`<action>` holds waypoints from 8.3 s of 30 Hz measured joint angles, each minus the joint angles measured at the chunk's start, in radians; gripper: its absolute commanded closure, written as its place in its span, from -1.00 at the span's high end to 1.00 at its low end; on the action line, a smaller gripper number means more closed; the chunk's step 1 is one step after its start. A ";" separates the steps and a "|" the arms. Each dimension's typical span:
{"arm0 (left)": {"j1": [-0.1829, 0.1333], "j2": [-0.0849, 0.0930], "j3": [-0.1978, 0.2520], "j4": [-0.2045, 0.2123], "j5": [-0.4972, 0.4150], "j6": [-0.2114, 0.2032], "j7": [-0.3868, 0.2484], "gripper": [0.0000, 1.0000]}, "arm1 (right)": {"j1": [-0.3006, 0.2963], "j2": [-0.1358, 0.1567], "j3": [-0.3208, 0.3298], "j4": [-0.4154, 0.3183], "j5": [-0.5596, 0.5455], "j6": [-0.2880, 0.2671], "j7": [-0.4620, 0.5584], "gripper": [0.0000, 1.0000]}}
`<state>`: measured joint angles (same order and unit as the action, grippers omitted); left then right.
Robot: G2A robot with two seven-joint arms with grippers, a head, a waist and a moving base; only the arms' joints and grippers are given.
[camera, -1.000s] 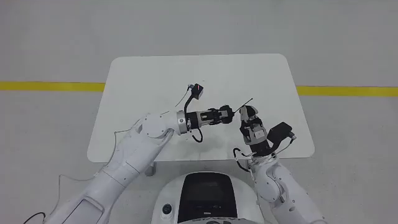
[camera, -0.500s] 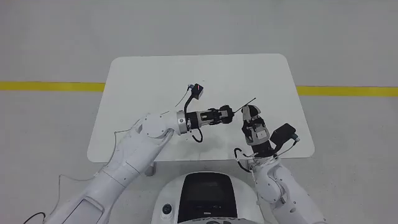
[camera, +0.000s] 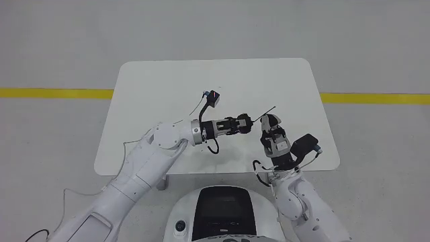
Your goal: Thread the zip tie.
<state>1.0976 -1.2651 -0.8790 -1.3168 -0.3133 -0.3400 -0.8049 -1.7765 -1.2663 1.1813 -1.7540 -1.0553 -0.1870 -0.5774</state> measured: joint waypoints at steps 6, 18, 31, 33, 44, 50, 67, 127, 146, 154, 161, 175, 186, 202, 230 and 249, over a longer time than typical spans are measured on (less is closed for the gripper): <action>0.000 0.000 0.000 0.000 0.000 0.000 0.000 -1.00 | -0.001 -0.002 0.002 0.002 0.000 0.004 -0.005 -1.00; 0.000 0.000 0.000 0.000 0.000 0.000 0.000 -1.00 | 0.003 -0.006 0.001 0.009 0.001 -0.003 0.007 -1.00; 0.000 0.000 0.000 0.000 0.000 0.000 0.000 -1.00 | 0.004 -0.009 0.007 0.005 0.004 -0.004 0.001 -1.00; 0.000 0.000 0.000 0.000 0.000 0.000 0.000 -1.00 | -0.001 -0.009 0.010 -0.002 0.005 -0.007 -0.003 -1.00; 0.000 0.000 0.000 0.000 0.000 0.000 0.000 -1.00 | -0.028 -0.011 0.024 -0.036 0.039 0.011 0.017 -1.00; 0.000 0.000 0.000 0.000 0.000 0.000 0.000 -1.00 | -0.028 -0.011 0.024 -0.035 0.038 0.011 0.017 -1.00; 0.013 -0.005 0.003 0.013 0.125 0.045 0.210 -1.00 | -0.028 -0.011 0.024 -0.035 0.038 0.011 0.017 -1.00; 0.254 0.041 -0.004 -0.252 0.381 0.055 0.465 -1.00 | 0.044 -0.015 0.000 0.090 0.014 -0.096 0.031 -1.00; 0.258 0.043 -0.010 -0.245 0.373 0.054 0.488 -1.00 | 0.029 -0.016 0.008 0.080 0.027 -0.115 0.009 -1.00; 0.258 0.043 -0.010 -0.245 0.373 0.054 0.488 -1.00 | 0.022 -0.015 0.010 0.077 0.025 -0.123 0.020 -1.00; 0.258 0.043 -0.010 -0.245 0.373 0.054 0.488 -1.00 | 0.019 -0.015 0.012 0.077 0.025 -0.123 0.024 -1.00; 0.258 0.043 -0.010 -0.245 0.373 0.054 0.488 -1.00 | 0.028 -0.018 0.007 0.083 0.023 -0.122 0.036 -1.00; 0.258 0.043 -0.010 -0.245 0.373 0.054 0.488 -1.00 | 0.037 -0.020 0.005 0.093 0.024 -0.114 0.047 -1.00; 0.258 0.043 -0.010 -0.245 0.373 0.054 0.488 -1.00 | 0.040 -0.022 0.004 0.098 0.023 -0.120 0.037 -1.00; 0.258 0.043 -0.010 -0.245 0.373 0.054 0.488 -1.00 | 0.040 -0.025 0.005 0.098 0.022 -0.120 0.043 -1.00; 0.258 0.043 -0.010 -0.245 0.373 0.054 0.488 -1.00 | 0.042 -0.026 0.004 0.104 0.019 -0.122 0.053 -1.00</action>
<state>1.3557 -1.2223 -0.8893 -1.5617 0.0600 -0.2864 -0.3165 -1.7347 -1.2920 1.1858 -1.6501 -1.0362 -0.3088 -0.5245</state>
